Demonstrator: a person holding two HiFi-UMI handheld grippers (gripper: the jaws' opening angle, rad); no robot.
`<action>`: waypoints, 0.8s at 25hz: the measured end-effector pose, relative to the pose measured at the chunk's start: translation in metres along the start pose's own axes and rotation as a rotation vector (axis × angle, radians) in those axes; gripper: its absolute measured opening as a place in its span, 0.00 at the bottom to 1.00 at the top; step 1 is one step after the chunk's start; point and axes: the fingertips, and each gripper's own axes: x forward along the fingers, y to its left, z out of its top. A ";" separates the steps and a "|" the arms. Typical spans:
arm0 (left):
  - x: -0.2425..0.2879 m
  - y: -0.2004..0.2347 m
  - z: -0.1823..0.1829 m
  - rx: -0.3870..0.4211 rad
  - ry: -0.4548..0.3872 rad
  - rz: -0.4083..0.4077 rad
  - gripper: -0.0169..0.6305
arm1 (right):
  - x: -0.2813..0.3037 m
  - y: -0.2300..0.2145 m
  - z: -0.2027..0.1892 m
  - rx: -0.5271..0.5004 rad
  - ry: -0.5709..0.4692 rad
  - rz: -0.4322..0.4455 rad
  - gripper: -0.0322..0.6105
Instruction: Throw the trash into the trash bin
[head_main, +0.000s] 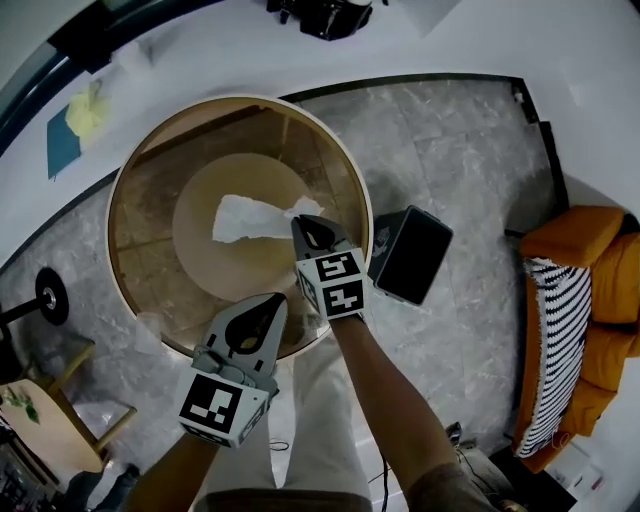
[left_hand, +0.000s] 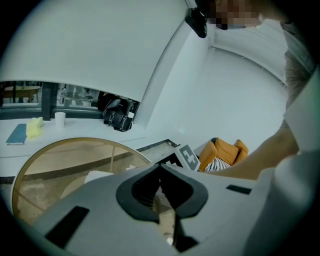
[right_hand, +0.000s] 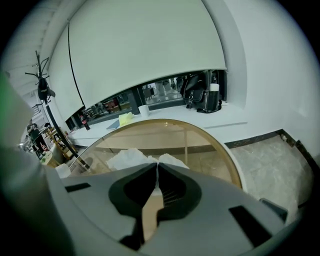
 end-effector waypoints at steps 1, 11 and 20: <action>0.004 -0.008 0.001 0.008 0.004 -0.017 0.05 | -0.007 -0.009 0.000 0.006 -0.008 -0.015 0.09; 0.070 -0.121 0.014 0.091 0.042 -0.221 0.05 | -0.134 -0.136 -0.011 0.073 -0.085 -0.225 0.09; 0.119 -0.240 0.024 0.150 0.064 -0.413 0.05 | -0.272 -0.234 -0.056 0.155 -0.101 -0.433 0.09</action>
